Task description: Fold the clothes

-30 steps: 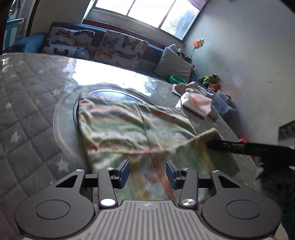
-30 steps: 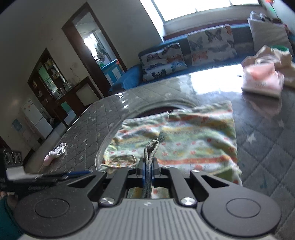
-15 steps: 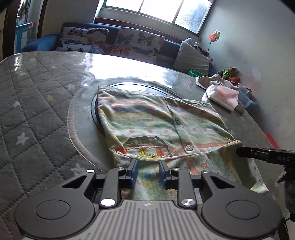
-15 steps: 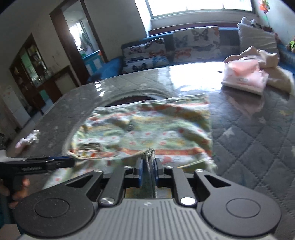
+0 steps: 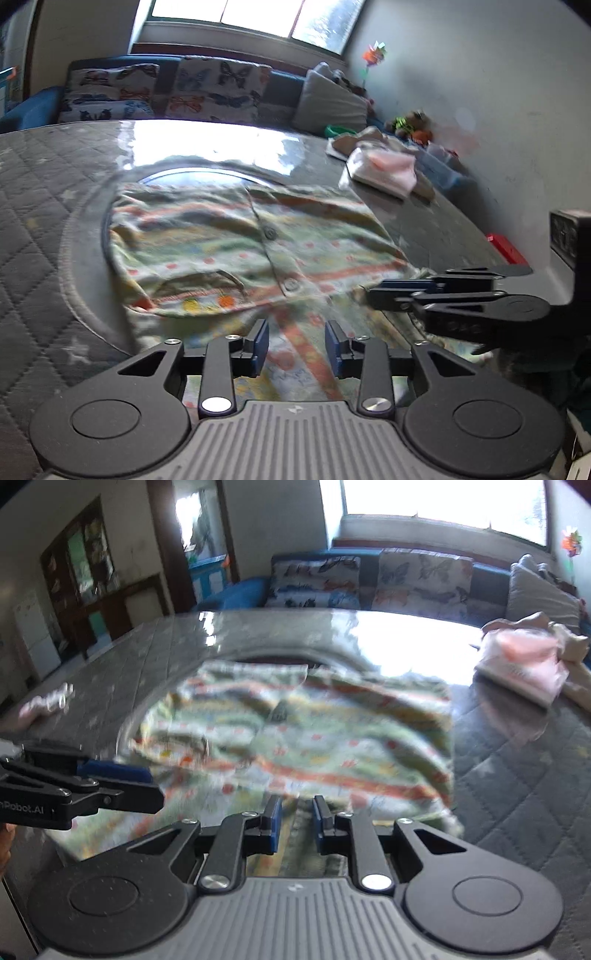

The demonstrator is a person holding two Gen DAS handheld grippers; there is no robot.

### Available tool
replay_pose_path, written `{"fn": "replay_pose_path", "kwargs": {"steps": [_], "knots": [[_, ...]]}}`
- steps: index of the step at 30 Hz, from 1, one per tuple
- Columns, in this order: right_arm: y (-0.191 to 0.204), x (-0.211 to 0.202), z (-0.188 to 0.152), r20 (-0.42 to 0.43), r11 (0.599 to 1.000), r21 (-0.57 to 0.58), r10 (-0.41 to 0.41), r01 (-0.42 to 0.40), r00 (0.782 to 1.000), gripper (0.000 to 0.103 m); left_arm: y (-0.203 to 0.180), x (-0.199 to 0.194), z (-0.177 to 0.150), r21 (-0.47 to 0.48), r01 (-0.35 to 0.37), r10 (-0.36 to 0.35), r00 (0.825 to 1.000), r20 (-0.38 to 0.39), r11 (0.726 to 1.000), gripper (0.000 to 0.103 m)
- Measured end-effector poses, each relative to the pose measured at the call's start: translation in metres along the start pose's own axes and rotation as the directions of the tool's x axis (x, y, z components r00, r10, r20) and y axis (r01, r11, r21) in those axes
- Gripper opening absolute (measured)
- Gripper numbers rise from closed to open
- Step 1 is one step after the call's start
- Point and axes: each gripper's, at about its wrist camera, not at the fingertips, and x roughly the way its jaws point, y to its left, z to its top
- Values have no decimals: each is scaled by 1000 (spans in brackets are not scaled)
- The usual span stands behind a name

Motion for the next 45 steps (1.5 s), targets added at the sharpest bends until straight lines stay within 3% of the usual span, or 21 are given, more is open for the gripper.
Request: {"fn": "replay_pose_path", "kwargs": {"steps": [5, 14, 19, 22, 27, 36, 39, 45], "knots": [[11, -9, -7, 8, 996, -82, -19, 19, 1000, 27, -1, 3, -6, 24, -23, 23, 1000, -15, 999, 43], [37, -37, -30, 12, 978, -208, 27, -24, 1000, 28, -6, -12, -18, 70, -40, 40, 999, -7, 997, 43], [45, -39, -42, 5, 970, -243, 4, -3, 1000, 29, -10, -16, -26, 99, -57, 58, 998, -7, 993, 47], [47, -48, -42, 33, 969, -249, 7, 1, 999, 36, -13, -24, -26, 109, -57, 57, 998, 6, 992, 48], [50, -44, -50, 26, 966, -259, -3, 10, 1000, 37, -18, -29, -33, 115, -60, 62, 998, -13, 992, 48], [49, -74, -60, 67, 957, -288, -21, 39, 998, 46, -33, -65, -44, 83, -35, 38, 999, -29, 996, 50], [47, -84, -66, 70, 950, -308, -29, 49, 997, 55, -39, -70, -50, 50, -27, 31, 997, -64, 998, 51], [41, -101, -82, 57, 925, -372, -52, 69, 997, 56, -43, -66, -59, -16, -18, 16, 992, -124, 1000, 51]]}}
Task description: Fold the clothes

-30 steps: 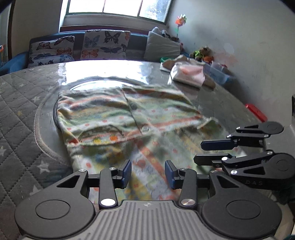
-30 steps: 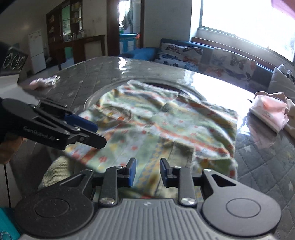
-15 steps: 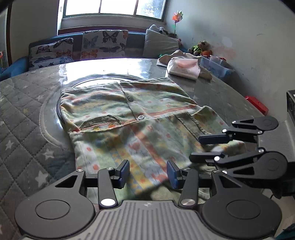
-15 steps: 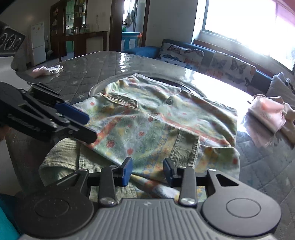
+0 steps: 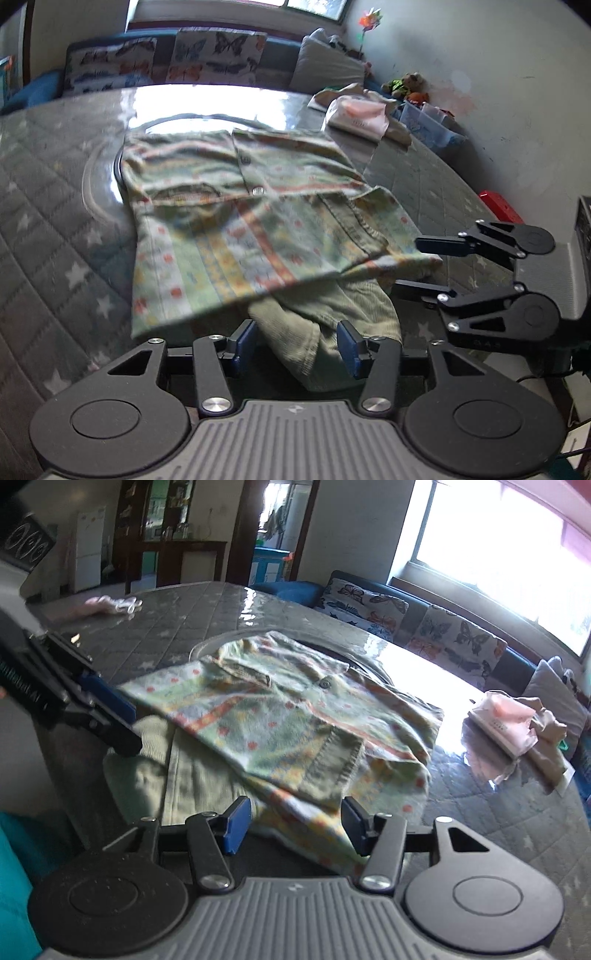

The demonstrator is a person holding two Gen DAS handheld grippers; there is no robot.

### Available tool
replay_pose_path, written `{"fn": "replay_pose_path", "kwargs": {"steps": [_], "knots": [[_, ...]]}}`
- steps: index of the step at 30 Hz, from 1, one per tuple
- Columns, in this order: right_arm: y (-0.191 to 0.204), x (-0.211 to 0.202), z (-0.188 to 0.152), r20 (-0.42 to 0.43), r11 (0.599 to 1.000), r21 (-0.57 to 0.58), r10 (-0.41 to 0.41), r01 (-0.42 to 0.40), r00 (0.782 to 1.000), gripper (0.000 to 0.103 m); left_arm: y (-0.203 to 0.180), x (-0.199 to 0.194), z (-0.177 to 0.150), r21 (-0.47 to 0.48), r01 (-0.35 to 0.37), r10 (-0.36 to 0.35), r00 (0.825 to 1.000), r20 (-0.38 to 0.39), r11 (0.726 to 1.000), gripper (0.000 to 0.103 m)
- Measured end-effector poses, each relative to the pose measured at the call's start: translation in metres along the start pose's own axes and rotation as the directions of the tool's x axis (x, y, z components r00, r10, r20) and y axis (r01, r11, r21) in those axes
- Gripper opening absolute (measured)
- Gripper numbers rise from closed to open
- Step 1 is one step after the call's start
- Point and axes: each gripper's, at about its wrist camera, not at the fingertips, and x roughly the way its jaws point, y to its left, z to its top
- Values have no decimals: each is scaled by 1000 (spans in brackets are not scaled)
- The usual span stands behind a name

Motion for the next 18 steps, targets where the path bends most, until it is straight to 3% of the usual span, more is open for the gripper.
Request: {"fn": "replay_pose_path", "kwargs": {"steps": [4, 8, 11, 18], "knots": [[0, -4, -10, -17, 1000, -17, -8, 8, 1000, 57, 3, 10, -3, -45, 23, -25, 999, -46, 999, 47], [5, -6, -19, -24, 998, -66, -11, 10, 1000, 59, 6, 13, -2, -69, 34, -38, 998, -56, 997, 23], [13, -6, -24, -11, 991, -130, -9, 7, 1000, 64, 8, 8, 5, -76, 57, -60, 997, -42, 995, 15], [27, -3, -28, 63, 971, -237, 8, 8, 998, 69, 11, -5, 36, -67, 100, -99, 995, 19, 993, 13]]}}
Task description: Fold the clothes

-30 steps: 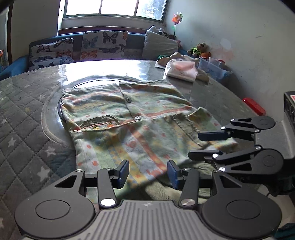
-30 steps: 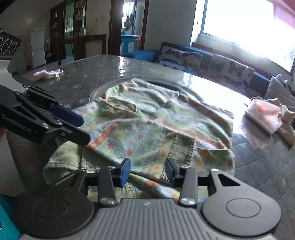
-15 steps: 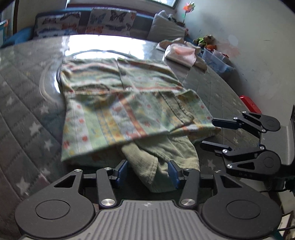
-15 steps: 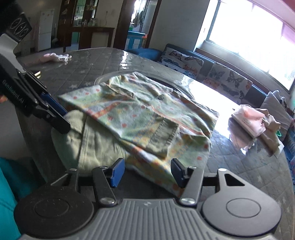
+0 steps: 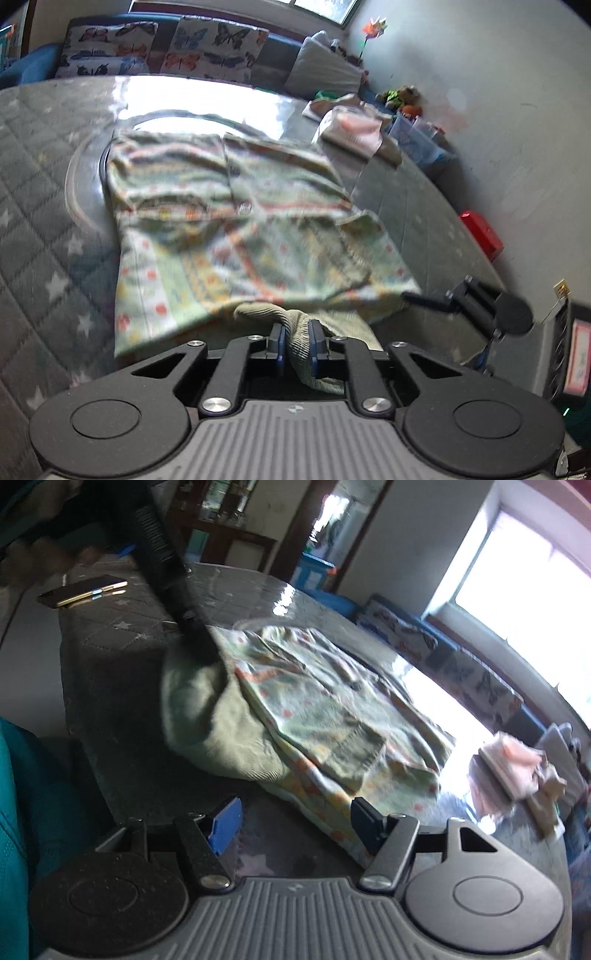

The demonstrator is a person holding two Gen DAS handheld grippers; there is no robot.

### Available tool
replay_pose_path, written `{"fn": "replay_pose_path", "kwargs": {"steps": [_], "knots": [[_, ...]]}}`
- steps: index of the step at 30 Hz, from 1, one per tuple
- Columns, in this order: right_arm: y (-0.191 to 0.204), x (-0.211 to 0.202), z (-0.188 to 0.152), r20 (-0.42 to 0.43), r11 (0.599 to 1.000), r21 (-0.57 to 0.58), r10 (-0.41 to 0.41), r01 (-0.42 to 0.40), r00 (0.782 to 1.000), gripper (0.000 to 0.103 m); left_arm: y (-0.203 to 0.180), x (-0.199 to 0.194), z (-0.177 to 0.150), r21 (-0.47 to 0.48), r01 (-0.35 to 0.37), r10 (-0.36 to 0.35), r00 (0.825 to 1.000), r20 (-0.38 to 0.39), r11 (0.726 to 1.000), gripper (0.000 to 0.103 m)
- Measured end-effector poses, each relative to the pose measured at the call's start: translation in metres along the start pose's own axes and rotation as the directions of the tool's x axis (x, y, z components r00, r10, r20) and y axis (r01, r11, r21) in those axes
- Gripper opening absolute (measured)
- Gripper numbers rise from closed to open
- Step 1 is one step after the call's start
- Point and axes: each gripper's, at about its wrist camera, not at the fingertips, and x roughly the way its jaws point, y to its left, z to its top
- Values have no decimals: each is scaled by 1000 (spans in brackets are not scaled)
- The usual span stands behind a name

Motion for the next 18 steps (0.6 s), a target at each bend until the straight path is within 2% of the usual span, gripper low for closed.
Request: {"fn": "replay_pose_path", "kwargs": {"steps": [6, 10, 13, 15, 16, 17, 18], "knots": [[9, 9, 6, 75, 998, -60, -7, 12, 997, 69, 7, 2, 26, -17, 37, -37, 999, 8, 999, 13], [5, 23, 15, 122, 999, -36, -3, 8, 993, 66, 10, 4, 33, -17, 61, -62, 998, -5, 998, 13], [-3, 34, 24, 141, 1000, -5, 30, -30, 989, 54, 15, 6, 35, -25, 79, -80, 997, -15, 997, 13], [-11, 40, 30, 136, 996, 35, 75, -80, 988, 36, 18, 5, 34, -20, 89, -89, 996, -14, 996, 13], [-18, 44, 33, 132, 991, 68, 107, -116, 986, 31, 19, 3, 33, -15, 94, -94, 995, -11, 995, 14], [-25, 46, 36, 129, 983, 105, 138, -152, 982, 21, 20, 1, 32, -4, 100, -100, 995, -7, 995, 16], [-32, 48, 38, 127, 974, 142, 161, -179, 979, 17, 21, -2, 30, 7, 105, -105, 994, -3, 994, 17]]}}
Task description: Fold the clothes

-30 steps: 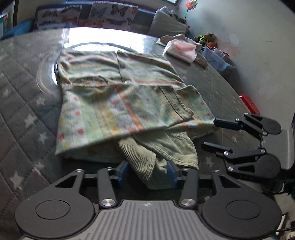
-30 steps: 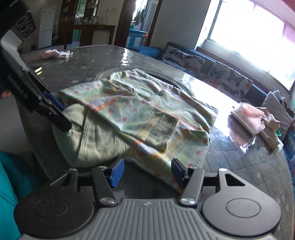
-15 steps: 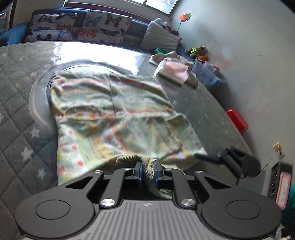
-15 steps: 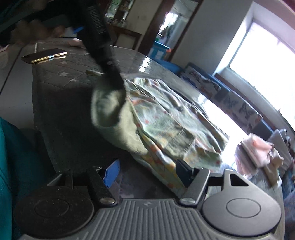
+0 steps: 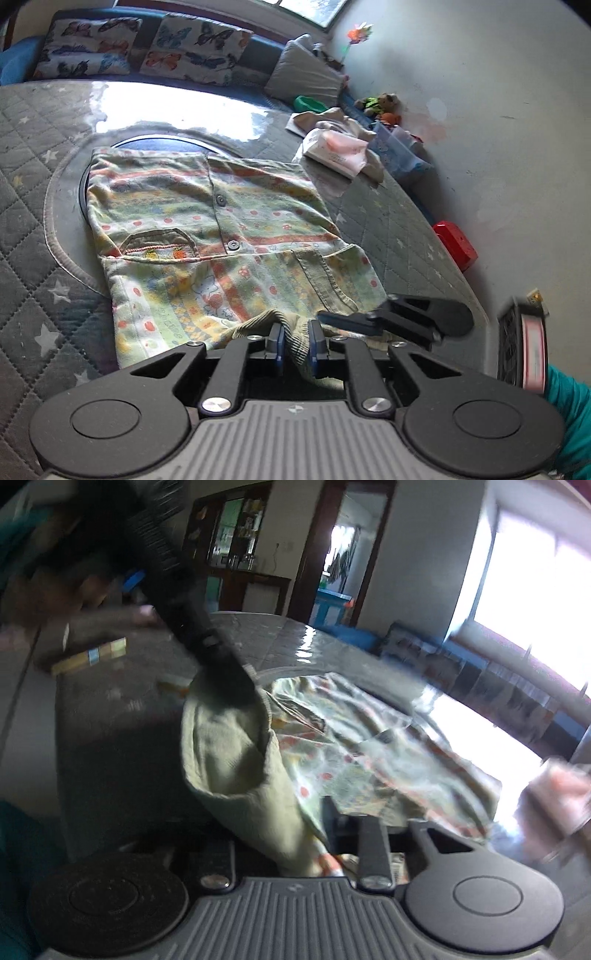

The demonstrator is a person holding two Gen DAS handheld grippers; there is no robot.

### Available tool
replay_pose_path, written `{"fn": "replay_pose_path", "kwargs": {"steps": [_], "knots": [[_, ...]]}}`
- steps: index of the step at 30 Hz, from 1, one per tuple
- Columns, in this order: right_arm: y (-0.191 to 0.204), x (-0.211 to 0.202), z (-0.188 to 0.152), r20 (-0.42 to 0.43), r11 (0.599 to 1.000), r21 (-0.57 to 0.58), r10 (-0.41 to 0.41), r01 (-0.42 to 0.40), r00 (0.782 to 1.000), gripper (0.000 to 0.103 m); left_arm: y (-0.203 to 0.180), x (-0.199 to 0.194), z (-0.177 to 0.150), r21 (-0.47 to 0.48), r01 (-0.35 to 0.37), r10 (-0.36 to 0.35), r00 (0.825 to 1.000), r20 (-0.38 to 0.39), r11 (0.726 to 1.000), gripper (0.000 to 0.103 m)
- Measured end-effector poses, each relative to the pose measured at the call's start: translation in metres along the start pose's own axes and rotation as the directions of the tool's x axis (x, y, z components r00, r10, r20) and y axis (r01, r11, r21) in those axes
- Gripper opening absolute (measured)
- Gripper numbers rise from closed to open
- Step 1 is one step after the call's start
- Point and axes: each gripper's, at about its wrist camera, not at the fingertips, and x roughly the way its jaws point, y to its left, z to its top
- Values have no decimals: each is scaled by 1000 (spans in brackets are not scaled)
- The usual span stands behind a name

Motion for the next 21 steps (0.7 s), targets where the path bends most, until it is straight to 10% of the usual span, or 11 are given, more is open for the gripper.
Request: {"fn": "replay_pose_path", "kwargs": {"steps": [5, 11, 21], "knots": [[-26, 0, 12, -14, 983, 167, 83, -80, 996, 15, 1, -23, -13, 66, -28, 24, 998, 59, 997, 47], [-46, 0, 20, -16, 955, 271, 129, -120, 992, 15, 1, -34, -32, 170, -115, 97, 989, 112, 979, 59], [-49, 1, 28, -32, 951, 289, 127, -112, 991, 15, -15, -3, -51, 430, -338, 270, 939, 212, 837, 66]]}}
